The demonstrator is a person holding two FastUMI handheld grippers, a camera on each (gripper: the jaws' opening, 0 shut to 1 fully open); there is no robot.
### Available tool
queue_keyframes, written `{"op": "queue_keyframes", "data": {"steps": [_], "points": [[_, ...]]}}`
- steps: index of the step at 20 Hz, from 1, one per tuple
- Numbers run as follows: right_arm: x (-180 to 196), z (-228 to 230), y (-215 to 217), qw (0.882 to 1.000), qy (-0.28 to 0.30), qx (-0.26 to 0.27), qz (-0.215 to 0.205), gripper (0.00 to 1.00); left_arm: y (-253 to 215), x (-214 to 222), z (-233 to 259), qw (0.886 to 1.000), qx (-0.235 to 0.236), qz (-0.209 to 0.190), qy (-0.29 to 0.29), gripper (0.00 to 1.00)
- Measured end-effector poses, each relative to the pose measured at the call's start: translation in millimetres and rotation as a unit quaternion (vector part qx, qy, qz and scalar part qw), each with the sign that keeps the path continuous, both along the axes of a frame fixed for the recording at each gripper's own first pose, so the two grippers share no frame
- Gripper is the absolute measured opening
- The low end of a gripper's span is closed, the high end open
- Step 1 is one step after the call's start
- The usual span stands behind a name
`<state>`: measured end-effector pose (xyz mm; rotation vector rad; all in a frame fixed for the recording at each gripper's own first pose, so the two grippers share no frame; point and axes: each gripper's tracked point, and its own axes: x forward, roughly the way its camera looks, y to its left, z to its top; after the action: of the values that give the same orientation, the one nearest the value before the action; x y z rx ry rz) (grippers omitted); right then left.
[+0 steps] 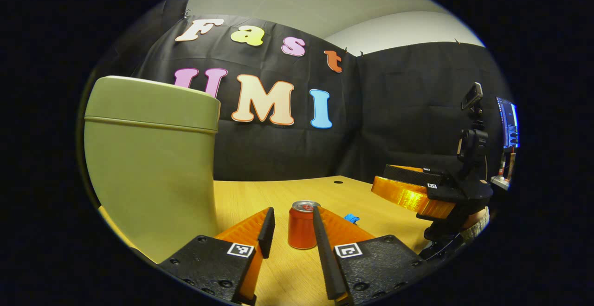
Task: Press the lid of the desktop garbage bin to open it, pick up the crumpled paper on the desktop and throw it into the bin, then pick up the pop can on the desktop and drop it into the bin, and finally close the garbage bin lid.
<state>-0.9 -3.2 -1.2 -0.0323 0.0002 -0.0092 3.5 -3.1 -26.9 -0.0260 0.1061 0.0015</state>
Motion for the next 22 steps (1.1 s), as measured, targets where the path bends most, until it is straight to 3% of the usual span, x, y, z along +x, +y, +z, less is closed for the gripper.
{"op": "queue_keyframes", "data": {"steps": [3,4,6,11,16,19,22], "points": [[-0.9,2.1,-1.7,1.000,-0.003,0.002,-0.001,0.98,-0.7,-0.4,-0.9,1.000,0.001,0.000,0.006,0.30],[0.1,1.7,-2.8,1.000,-0.003,0.002,-0.002,0.98,0.6,-1.1,-1.1,1.000,0.003,0.003,0.008,0.17],[-0.3,1.0,-2.6,1.000,-0.002,0.000,-0.002,0.98,1.5,-3.1,4.7,1.000,0.008,0.006,0.007,0.00],[3.7,-10.8,-2.0,1.000,0.011,-0.005,-0.002,0.98,2.8,-14.9,53.4,1.000,0.009,0.005,0.001,0.00],[4.2,-17.1,1.7,1.000,0.018,-0.005,0.002,0.98,18.4,-15.2,139.8,0.999,0.032,0.008,-0.030,0.00],[5.2,-21.3,4.8,1.000,0.023,0.001,0.004,0.98,60.4,-13.9,183.6,0.994,0.057,0.071,-0.055,0.00],[6.1,-23.0,8.7,1.000,0.027,0.007,0.011,0.98,94.9,-8.8,193.3,0.989,0.067,0.118,-0.050,0.00]]}}
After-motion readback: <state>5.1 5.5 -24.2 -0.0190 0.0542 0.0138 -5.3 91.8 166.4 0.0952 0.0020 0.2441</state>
